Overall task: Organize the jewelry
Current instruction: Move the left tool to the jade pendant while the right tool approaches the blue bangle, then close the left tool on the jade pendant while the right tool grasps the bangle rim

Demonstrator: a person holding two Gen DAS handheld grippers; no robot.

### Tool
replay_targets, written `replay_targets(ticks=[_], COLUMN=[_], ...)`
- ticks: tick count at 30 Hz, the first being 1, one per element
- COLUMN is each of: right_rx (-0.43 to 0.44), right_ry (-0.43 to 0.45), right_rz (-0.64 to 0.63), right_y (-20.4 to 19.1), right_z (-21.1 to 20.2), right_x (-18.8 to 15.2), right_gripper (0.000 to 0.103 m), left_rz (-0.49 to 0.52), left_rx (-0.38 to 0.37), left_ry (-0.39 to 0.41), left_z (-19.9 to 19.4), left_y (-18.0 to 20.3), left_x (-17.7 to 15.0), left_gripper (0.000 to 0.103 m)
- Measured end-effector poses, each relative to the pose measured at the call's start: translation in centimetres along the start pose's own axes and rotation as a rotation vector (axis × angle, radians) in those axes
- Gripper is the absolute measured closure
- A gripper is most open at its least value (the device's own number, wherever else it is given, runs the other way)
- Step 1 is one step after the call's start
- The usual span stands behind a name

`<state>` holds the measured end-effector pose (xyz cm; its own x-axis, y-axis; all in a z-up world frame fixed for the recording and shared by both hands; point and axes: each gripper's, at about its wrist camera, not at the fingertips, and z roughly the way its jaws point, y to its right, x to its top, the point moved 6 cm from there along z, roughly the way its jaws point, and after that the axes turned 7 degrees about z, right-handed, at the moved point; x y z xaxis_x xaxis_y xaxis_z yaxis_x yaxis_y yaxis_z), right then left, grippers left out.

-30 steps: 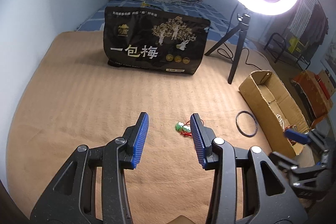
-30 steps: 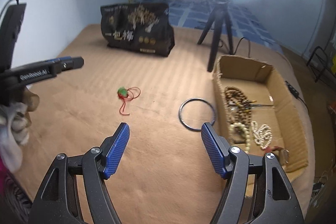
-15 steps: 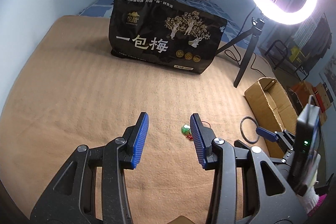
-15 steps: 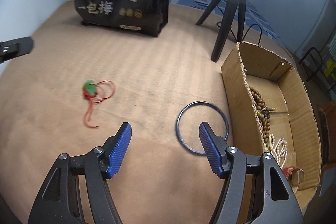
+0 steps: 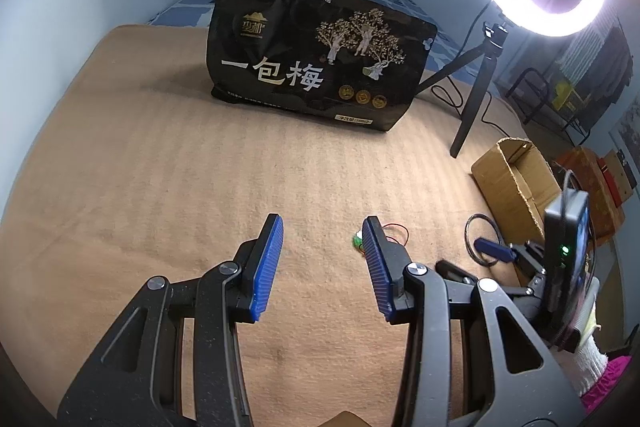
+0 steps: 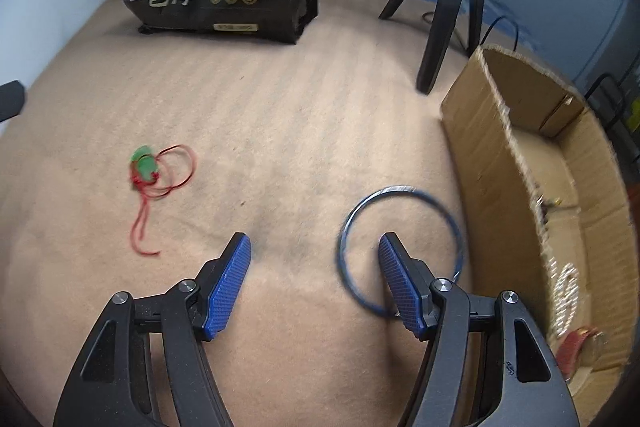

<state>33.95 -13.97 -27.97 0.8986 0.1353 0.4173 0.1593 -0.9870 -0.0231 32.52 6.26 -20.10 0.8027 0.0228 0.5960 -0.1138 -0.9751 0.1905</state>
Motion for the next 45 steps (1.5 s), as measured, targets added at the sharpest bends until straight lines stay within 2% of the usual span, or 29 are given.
replay_targets(ticks=[4,10,15,20,25,28,29,31,33,35,37,41,45], right_rx=[0.113,0.214,0.249,0.261,0.290,0.348,0.358,0.335,0.242,0.179,0.144,0.081,0.078], right_ry=[-0.033,-0.069,-0.086,-0.084,-0.079,-0.081,-0.076,-0.040,0.039,0.088,0.114,0.117,0.107], right_rz=[-0.053,-0.092,-0.125,-0.152,-0.147,-0.108,-0.089,-0.037,0.025,0.040,0.068,0.076,0.079], right_y=[-1.1,-2.0,-3.1,-3.8,-4.3,-4.5,-4.4,-3.7,-2.3,-1.4,-0.7,-0.1,-0.3], right_z=[-1.1,-2.8,-4.1,-5.3,-6.5,-7.4,-7.7,-8.7,-10.1,-11.0,-11.3,-10.0,-8.7], right_x=[-1.5,-4.1,-6.7,-9.0,-11.0,-12.1,-12.4,-12.8,-13.1,-13.4,-13.7,-13.9,-14.0], right_gripper=[0.045,0.046,0.047,0.047,0.047,0.047,0.049,0.049,0.049,0.043,0.032,0.032,0.031], left_rz=[0.001,0.006,0.091,0.107,0.138,0.170,0.182,0.200,0.213,0.232,0.253,0.294,0.289], left_rx=[-0.020,-0.046,-0.065,-0.071,-0.085,-0.092,-0.095,-0.107,-0.110,-0.107,-0.100,-0.070,-0.064], left_ry=[-0.025,-0.049,-0.087,-0.128,-0.126,-0.123,-0.119,-0.117,-0.109,-0.102,-0.102,-0.104,-0.098], left_z=[0.9,2.3,3.8,5.4,5.4,5.3,5.1,5.0,4.9,5.0,5.3,6.1,6.9], left_y=[0.0,0.9,3.4,4.8,5.8,6.2,6.3,6.6,6.7,6.8,7.0,7.3,7.2], left_x=[-0.4,-0.8,-1.4,-2.2,-2.5,-2.8,-2.9,-3.1,-3.1,-3.3,-3.5,-3.8,-3.4], left_gripper=[0.061,0.061,0.061,0.061,0.061,0.048,0.048,0.048,0.048,0.048,0.048,0.047,0.047])
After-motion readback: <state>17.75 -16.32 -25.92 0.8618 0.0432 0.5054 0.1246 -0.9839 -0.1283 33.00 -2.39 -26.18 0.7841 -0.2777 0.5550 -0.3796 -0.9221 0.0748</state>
